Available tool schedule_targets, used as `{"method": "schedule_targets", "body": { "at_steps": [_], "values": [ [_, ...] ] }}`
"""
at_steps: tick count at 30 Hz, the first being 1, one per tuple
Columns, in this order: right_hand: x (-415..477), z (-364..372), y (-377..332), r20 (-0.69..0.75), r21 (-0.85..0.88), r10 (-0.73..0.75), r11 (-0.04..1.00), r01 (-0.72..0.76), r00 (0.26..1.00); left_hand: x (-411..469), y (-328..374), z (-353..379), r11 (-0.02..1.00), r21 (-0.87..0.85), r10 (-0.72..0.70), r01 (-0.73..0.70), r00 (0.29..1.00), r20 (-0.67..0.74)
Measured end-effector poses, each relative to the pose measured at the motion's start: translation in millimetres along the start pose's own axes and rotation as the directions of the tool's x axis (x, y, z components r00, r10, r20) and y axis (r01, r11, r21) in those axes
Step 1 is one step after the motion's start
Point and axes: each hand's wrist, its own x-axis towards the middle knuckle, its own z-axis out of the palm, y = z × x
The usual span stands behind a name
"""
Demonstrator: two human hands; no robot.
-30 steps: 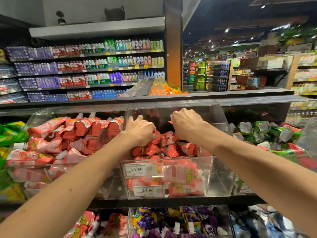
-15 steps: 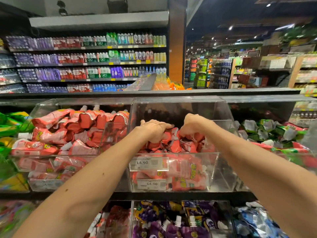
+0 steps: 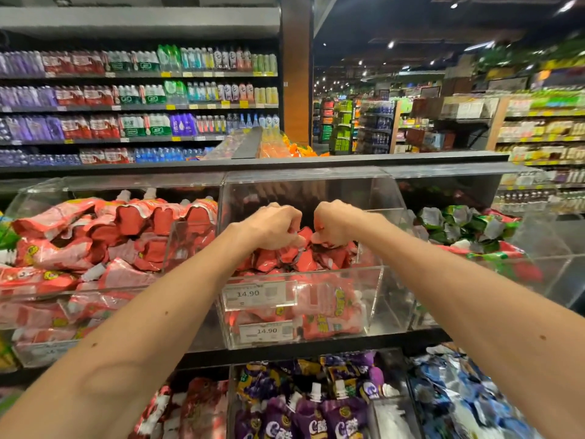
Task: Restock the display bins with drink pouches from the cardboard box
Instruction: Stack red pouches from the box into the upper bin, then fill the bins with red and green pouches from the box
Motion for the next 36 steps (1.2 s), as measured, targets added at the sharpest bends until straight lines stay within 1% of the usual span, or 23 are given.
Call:
{"method": "schedule_targets", "body": {
  "at_steps": [2, 4, 8, 10, 12, 13, 16, 19, 22, 24, 25, 27, 29, 30, 32, 33, 34, 36],
  "values": [
    [1.8, 10.1, 1.8, -0.041, -0.008, -0.018, 1.0, 0.017, 0.999, 1.2, -4.1, 3.5, 1.0, -0.018, -0.004, 0.004, 1.0, 0.003],
    [1.6, 14.3, 3.7, -0.021, 0.0, -0.016, 1.0, 0.016, 1.0, 2.5, -4.6, 3.8, 1.0, -0.016, 0.006, -0.006, 1.0, 0.017],
    [-4.9, 20.5, 2.6, 0.018, 0.0, 0.043, 0.999, -0.043, 0.999, -3.1, 1.1, 1.8, 0.999, 0.008, 0.031, -0.032, 0.998, 0.048],
    [-8.8, 20.8, -0.1, 0.012, 0.016, 0.057, 0.998, -0.057, 0.998, -6.8, -0.9, 1.5, 0.999, 0.017, 0.045, -0.046, 0.997, 0.056],
    [-16.0, 11.7, -4.0, -0.06, 0.023, 0.042, 0.999, -0.04, 0.997, -15.4, -3.6, -0.1, 0.998, 0.009, 0.062, -0.062, 0.998, 0.024],
    [-21.5, 4.6, -5.7, -0.115, 0.038, 0.018, 0.999, -0.013, 0.993, -21.9, -4.6, -2.5, 0.997, -0.034, 0.063, -0.063, 0.998, -0.017],
    [-53.9, -16.4, -9.1, -0.307, 0.147, -0.053, 0.984, 0.102, 0.95, -51.2, 1.3, -20.4, 0.967, -0.24, 0.034, -0.088, 0.975, -0.22],
    [-115.6, -16.4, -1.3, -0.465, 0.236, -0.104, 0.943, 0.236, 0.879, -94.3, 24.7, -29.8, 0.927, -0.34, 0.013, -0.157, 0.921, -0.389],
    [-195.8, 12.3, 27.3, -0.576, 0.287, -0.129, 0.893, 0.347, 0.807, -135.7, 76.9, -14.2, 0.896, -0.371, 0.049, -0.244, 0.885, -0.464],
    [-250.8, 42.4, 61.8, -0.63, 0.295, -0.106, 0.884, 0.363, 0.769, -158.0, 126.8, 13.4, 0.881, -0.377, 0.093, -0.285, 0.887, -0.452],
    [-279.0, 59.3, 83.0, -0.638, 0.322, -0.059, 0.885, 0.336, 0.767, -166.6, 156.2, 31.2, 0.877, -0.37, 0.128, -0.305, 0.893, -0.432],
    [-334.4, 93.9, 130.9, -0.613, 0.417, 0.066, 0.874, 0.251, 0.787, -175.7, 218.0, 73.5, 0.866, -0.336, 0.235, -0.37, 0.895, -0.38],
    [-389.9, 134.2, 181.7, -0.559, 0.495, 0.207, 0.86, 0.123, 0.803, -180.1, 282.3, 121.6, 0.845, -0.309, 0.34, -0.437, 0.884, -0.321],
    [-417.3, 153.7, 207.8, -0.519, 0.531, 0.296, 0.847, 0.031, 0.802, -180.1, 314.5, 145.3, 0.829, -0.307, 0.383, -0.468, 0.874, -0.297],
    [-473.3, 190.4, 258.5, -0.402, 0.591, 0.497, 0.783, -0.197, 0.769, -176.9, 376.8, 193.5, 0.815, -0.266, 0.457, -0.514, 0.854, -0.249],
    [-501.9, 204.8, 282.6, -0.327, 0.586, 0.579, 0.745, -0.32, 0.747, -173.0, 407.7, 217.1, 0.813, -0.231, 0.493, -0.534, 0.843, -0.214],
    [-530.4, 216.5, 306.4, -0.246, 0.558, 0.645, 0.705, -0.438, 0.724, -168.3, 440.2, 238.6, 0.805, -0.205, 0.53, -0.557, 0.83, -0.172],
    [-581.2, 233.3, 348.1, -0.129, 0.499, 0.741, 0.623, -0.602, 0.659, -157.1, 503.4, 277.8, 0.763, -0.177, 0.617, -0.622, 0.782, -0.091]
  ]
}}
